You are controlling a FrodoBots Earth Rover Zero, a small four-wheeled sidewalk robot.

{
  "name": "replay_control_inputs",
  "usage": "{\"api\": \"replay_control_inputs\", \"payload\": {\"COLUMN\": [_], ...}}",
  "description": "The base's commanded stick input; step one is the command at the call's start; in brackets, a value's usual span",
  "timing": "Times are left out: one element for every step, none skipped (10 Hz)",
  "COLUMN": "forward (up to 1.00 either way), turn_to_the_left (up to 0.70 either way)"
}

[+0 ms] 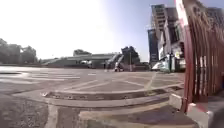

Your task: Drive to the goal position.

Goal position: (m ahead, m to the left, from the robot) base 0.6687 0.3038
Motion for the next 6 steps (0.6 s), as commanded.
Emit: {"api": "replay_control_inputs", "payload": {"forward": [0.70, 0.70, 0.70, 0.70, 0.70, 0.70], "turn_to_the_left": [0.01, 0.01, 0.01, 0.01, 0.01, 0.01]}}
